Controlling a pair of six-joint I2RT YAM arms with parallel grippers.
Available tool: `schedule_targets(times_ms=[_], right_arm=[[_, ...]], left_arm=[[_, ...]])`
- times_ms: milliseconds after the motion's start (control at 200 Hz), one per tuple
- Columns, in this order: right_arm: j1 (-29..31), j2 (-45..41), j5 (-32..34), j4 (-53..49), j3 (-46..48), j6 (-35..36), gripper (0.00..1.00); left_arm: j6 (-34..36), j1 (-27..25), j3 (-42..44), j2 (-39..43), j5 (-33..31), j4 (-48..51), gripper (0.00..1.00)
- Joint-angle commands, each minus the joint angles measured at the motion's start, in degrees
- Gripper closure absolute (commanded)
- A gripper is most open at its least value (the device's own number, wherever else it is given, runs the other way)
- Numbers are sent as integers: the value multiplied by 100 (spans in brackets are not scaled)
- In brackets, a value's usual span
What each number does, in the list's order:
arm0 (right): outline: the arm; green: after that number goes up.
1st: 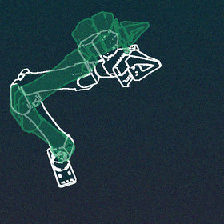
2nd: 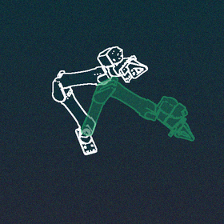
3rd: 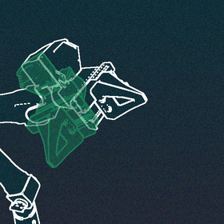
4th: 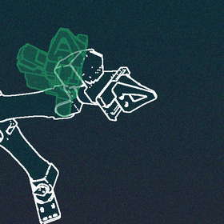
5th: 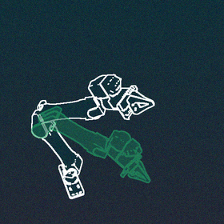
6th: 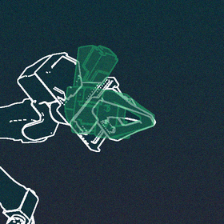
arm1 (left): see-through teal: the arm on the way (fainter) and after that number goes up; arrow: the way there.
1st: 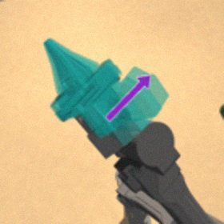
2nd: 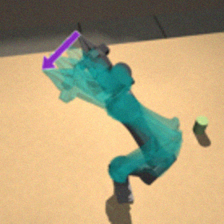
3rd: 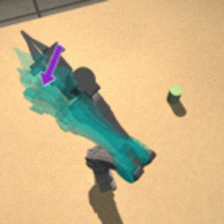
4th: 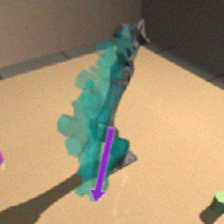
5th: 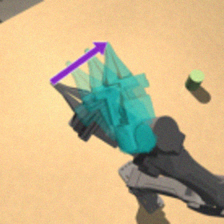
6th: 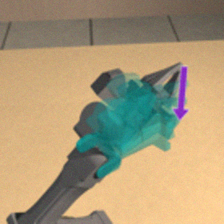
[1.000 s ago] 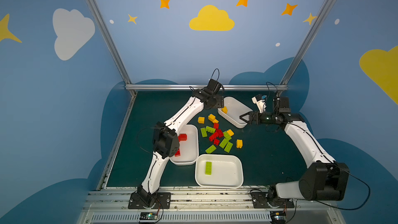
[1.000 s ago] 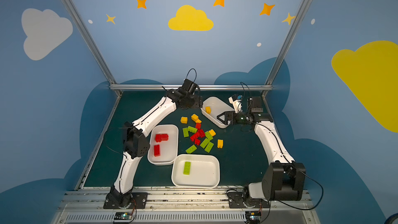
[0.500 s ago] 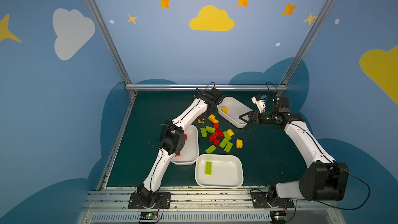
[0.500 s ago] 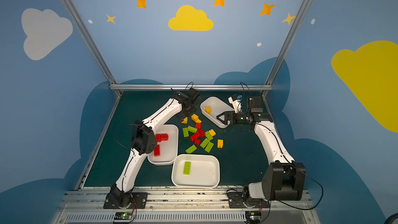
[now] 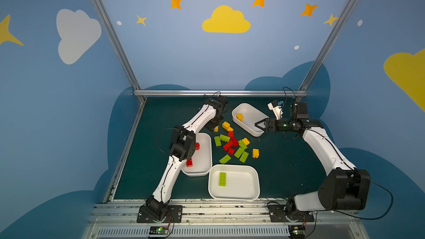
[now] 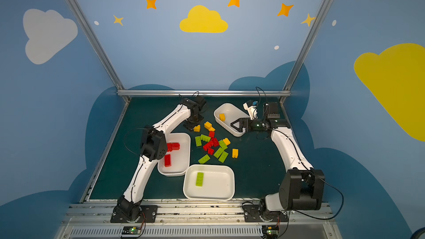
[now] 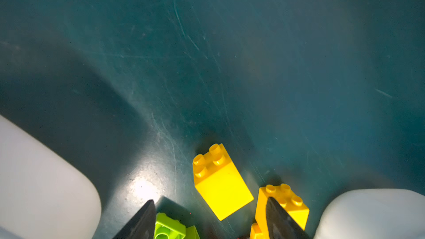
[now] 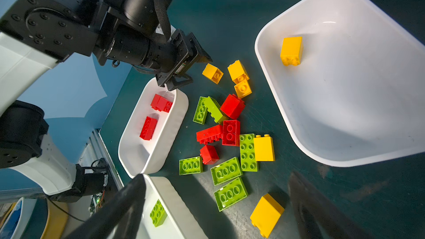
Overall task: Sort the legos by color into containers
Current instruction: 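Return the left gripper to the pile and grasp another yellow brick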
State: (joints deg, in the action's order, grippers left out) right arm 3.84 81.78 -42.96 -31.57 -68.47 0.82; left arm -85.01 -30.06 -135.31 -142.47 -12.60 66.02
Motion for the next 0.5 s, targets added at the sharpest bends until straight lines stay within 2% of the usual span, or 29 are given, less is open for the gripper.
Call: schedule_targets(times_ms=[0, 285, 495], right_arm=[[32, 19, -204, 127, -91, -189, 5], [56, 82, -240, 162, -72, -217, 5], [58, 84, -244, 125, -53, -207, 5]], left_arm=[[-208, 57, 17, -231, 156, -106, 27], [-292, 76, -480, -688, 277, 135, 34], [-261, 75, -479, -755, 249, 128, 47]])
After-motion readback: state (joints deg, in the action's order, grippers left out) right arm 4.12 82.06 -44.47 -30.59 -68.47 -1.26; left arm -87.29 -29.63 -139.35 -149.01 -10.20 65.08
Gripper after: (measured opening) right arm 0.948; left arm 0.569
